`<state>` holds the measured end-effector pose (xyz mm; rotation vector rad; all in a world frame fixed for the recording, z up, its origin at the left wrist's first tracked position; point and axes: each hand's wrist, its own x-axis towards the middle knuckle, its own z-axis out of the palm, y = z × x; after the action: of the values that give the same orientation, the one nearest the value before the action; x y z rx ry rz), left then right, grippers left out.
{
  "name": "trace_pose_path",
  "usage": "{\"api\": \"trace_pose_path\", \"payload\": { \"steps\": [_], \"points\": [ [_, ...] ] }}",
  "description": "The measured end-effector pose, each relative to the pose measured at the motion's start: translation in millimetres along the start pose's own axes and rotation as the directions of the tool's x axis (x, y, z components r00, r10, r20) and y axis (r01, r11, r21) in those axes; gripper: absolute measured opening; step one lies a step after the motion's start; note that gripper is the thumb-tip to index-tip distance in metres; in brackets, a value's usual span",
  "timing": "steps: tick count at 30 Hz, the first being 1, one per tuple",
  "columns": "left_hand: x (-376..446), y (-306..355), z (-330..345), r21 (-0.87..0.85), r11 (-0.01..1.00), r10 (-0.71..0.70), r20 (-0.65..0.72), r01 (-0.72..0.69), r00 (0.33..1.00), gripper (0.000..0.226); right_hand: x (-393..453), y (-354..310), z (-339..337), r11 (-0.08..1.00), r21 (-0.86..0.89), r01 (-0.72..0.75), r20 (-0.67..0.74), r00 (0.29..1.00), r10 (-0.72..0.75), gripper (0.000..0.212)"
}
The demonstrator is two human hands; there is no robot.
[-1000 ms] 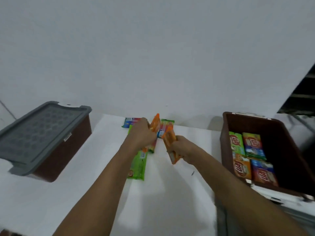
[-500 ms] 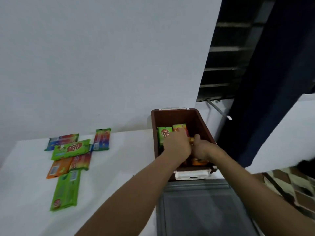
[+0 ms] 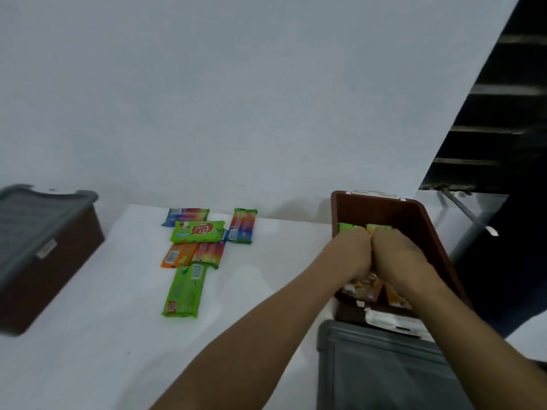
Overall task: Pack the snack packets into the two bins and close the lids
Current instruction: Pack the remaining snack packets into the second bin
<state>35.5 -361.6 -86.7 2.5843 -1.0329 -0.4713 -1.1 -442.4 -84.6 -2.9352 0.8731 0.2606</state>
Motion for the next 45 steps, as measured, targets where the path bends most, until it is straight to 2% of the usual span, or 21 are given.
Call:
{"api": "trace_pose_path", "payload": {
  "steps": [2,3,6,8,10,13,15,17,19,22,24,26,28,31,32,35,38,40,42,45],
  "points": [
    [-11,-43,-14,-0.128,0.987,-0.123,-0.198,0.099,0.972,0.022,0,-35,-10,0.988,0.037,0.148,-0.129,0.981,-0.142,0.024],
    [-19,-73,-22,-0.172,0.968,-0.219,-0.235,0.182,0.947,0.024,0,-56,-11,0.973,0.07,0.218,-0.152,0.967,-0.206,0.022],
    [-57,-168,-37,-0.154,0.874,-0.484,-0.218,0.46,0.847,0.027,8,-126,4,0.876,0.188,0.444,-0.144,0.895,-0.423,0.024],
    [-85,-220,-36,-0.101,0.795,-0.607,-0.164,0.598,0.778,0.03,15,-179,25,0.773,0.176,0.61,-0.101,0.792,-0.602,0.025],
    [-104,-252,-23,-0.038,0.73,-0.683,-0.064,0.683,0.727,0.044,27,-227,48,0.686,0.103,0.72,-0.032,0.692,-0.721,0.028],
    [-119,-277,-1,-0.066,0.644,-0.761,0.045,0.762,0.647,0.081,49,-279,74,0.656,0.019,0.754,0.048,0.655,-0.754,0.046],
    [-121,-283,12,-0.124,0.605,-0.791,0.025,0.787,0.612,0.096,62,-300,85,0.689,-0.026,0.725,0.097,0.687,-0.72,0.067],
    [-120,-285,17,-0.161,0.593,-0.798,0.009,0.789,0.602,0.101,73,-311,90,0.718,-0.014,0.696,0.145,0.712,-0.688,0.079],
    [-119,-284,17,-0.209,0.603,-0.786,0.009,0.77,0.618,0.094,79,-316,94,0.734,0.03,0.678,0.155,0.722,-0.674,0.079],
    [-124,-283,15,-0.256,0.621,-0.769,-0.014,0.741,0.64,0.072,75,-314,94,0.759,0.063,0.648,0.083,0.754,-0.651,0.08],
    [-130,-284,13,-0.332,0.595,-0.776,-0.001,0.732,0.63,0.06,67,-309,90,0.783,0.094,0.615,0.066,0.781,-0.621,0.08],
    [-137,-287,6,-0.526,0.508,-0.765,0.087,0.682,0.638,0.056,58,-299,83,0.811,0.152,0.565,0.114,0.805,-0.582,0.077],
    [-137,-283,-5,-0.684,0.448,-0.706,0.125,0.576,0.697,0.053,52,-281,72,0.826,0.231,0.514,0.134,0.824,-0.551,0.068],
    [-122,-256,-30,-0.763,0.504,-0.618,0.01,0.405,0.786,0.052,46,-238,48,0.79,0.473,0.391,0.07,0.877,-0.476,0.046],
    [-113,-243,-39,-0.773,0.533,-0.578,-0.036,0.344,0.815,0.055,45,-222,38,0.777,0.515,0.363,0.032,0.897,-0.44,0.045],
    [-73,-182,-57,-0.723,0.639,-0.461,-0.085,0.263,0.883,0.054,47,-149,3,0.802,0.545,0.245,-0.092,0.968,-0.233,0.062],
    [-26,-113,-61,-0.682,0.716,-0.334,-0.143,0.152,0.932,0.041,50,-66,-26,0.808,0.578,0.119,-0.155,0.987,-0.035,0.057],
    [5,-70,-52,-0.625,0.777,-0.259,-0.202,0.079,0.944,0.027,48,-17,-36,0.838,0.543,0.041,-0.144,0.989,0.045,0.051],
    [34,-32,-36,-0.52,0.852,-0.205,-0.227,0.059,0.952,0.025,46,22,-35,0.848,0.529,-0.015,-0.114,0.99,0.088,0.045],
    [66,2,-9,-0.226,0.971,-0.157,-0.353,0.079,0.922,0.022,55,50,-18,0.847,0.525,-0.088,-0.016,0.994,0.113,0.049]
  ]
}}
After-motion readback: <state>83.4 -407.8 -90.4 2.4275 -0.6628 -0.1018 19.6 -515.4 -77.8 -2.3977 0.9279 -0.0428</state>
